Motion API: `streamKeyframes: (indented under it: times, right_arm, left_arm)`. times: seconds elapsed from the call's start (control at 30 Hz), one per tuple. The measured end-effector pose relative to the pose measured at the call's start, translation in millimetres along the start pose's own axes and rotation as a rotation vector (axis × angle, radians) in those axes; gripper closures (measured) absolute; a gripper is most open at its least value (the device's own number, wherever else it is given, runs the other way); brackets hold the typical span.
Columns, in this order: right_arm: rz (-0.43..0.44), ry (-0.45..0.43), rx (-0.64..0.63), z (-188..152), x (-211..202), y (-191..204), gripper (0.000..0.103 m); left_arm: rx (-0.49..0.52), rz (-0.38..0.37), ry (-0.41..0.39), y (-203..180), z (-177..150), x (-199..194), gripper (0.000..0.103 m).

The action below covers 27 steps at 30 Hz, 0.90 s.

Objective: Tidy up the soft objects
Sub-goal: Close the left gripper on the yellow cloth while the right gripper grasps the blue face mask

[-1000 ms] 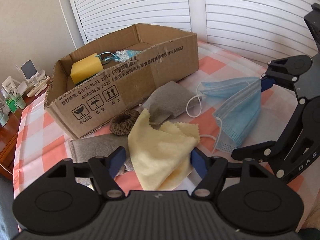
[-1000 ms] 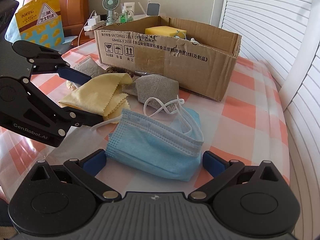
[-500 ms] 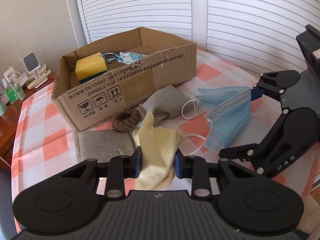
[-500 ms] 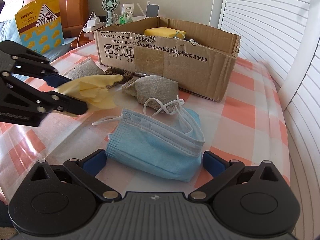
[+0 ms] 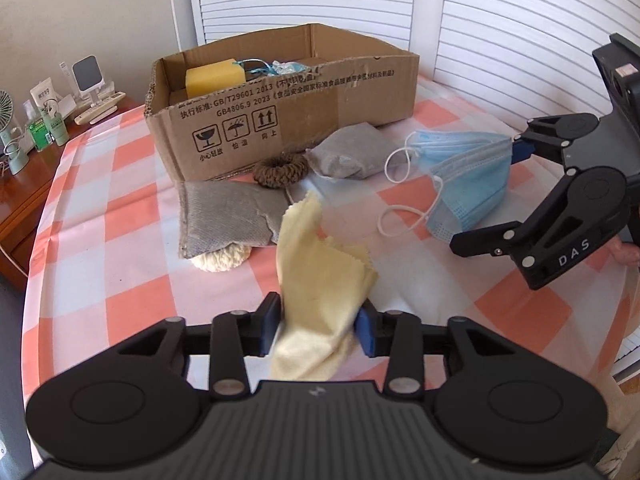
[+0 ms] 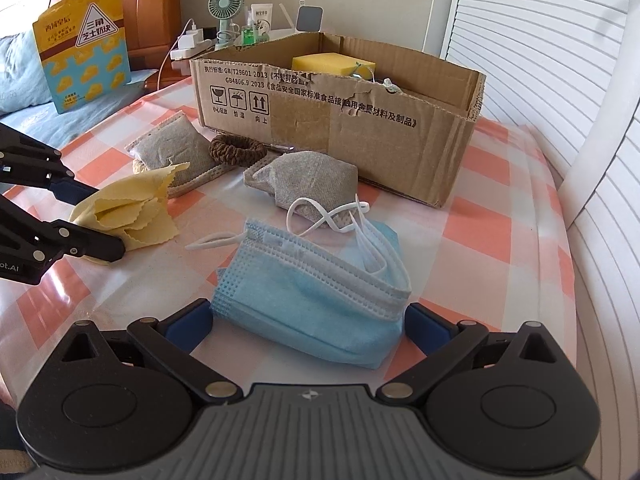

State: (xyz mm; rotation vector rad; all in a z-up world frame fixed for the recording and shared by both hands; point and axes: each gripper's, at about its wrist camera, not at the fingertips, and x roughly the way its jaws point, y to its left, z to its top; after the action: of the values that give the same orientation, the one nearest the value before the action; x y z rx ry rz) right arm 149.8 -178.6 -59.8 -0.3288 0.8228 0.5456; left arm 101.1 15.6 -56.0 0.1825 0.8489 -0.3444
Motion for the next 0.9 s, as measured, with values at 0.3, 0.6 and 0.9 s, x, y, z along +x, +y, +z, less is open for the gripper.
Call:
streamKeyframes:
  times: [0.3,0.6,0.9]
  right_arm:
    - [0.029,0.018,-0.058,9.3,6.5,-6.9,0.000]
    - [0.094,0.046,-0.128,15.3,0.7,-17.2,0.000]
    - [0.099,0.053,-0.162,19.8,11.6,-9.0,0.001]
  left_arm:
    - [-0.025,0.024,0.000,6.6,-2.1,1.3,0.041]
    - [-0.031,-0.013,0.011,6.9,-1.5,2.7,0.040]
    - [-0.018,-0.028,0.017,5.6,2.7,6.6,0.037]
